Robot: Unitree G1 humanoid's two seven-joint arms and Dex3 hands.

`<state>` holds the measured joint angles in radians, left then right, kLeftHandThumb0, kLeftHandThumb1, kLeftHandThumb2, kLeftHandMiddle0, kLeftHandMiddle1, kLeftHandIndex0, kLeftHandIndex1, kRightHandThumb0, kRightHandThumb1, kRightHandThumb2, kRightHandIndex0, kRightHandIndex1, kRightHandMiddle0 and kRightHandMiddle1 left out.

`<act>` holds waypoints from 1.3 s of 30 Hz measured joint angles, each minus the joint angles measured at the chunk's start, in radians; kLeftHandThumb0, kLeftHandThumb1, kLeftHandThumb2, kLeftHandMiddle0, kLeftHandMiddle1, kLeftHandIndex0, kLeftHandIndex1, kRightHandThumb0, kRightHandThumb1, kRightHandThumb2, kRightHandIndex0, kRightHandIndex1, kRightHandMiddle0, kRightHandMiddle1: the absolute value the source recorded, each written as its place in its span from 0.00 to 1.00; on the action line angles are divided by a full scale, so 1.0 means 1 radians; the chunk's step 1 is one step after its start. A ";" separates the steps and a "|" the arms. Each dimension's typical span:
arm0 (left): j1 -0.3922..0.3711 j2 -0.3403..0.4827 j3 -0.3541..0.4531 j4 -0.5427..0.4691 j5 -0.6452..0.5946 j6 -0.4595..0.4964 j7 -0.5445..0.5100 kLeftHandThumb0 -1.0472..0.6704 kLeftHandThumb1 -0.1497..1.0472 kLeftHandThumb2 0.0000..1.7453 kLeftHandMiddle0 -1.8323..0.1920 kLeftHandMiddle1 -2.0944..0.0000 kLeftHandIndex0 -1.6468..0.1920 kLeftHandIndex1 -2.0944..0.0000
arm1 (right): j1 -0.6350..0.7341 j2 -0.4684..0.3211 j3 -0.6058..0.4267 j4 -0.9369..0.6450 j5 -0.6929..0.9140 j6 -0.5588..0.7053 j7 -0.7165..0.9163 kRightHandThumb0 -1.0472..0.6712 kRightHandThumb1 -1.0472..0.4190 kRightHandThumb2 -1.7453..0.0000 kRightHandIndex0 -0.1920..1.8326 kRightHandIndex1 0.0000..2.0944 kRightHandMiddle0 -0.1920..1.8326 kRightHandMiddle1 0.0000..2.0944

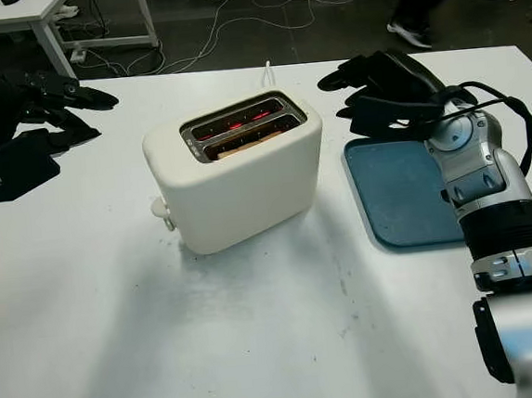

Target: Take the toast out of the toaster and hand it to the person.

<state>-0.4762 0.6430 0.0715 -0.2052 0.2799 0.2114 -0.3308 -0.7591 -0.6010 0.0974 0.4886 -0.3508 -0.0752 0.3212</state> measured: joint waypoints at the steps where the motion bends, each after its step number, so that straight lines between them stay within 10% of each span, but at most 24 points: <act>1: 0.000 0.000 0.000 0.001 0.000 0.000 0.000 0.58 0.85 0.00 0.45 0.64 0.32 0.99 | 0.000 0.000 0.000 0.000 0.000 0.000 0.000 0.47 0.09 0.96 0.56 0.00 0.50 0.00; 39: 0.000 -0.008 0.000 0.000 0.001 0.011 0.000 0.60 0.86 0.00 0.48 0.65 0.33 0.99 | 0.000 0.000 0.008 0.000 0.000 0.000 0.000 0.45 0.09 0.95 0.56 0.00 0.50 0.00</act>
<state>-0.4761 0.6350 0.0714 -0.2053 0.2808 0.2223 -0.3308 -0.7588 -0.6010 0.1056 0.4886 -0.3511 -0.0749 0.3214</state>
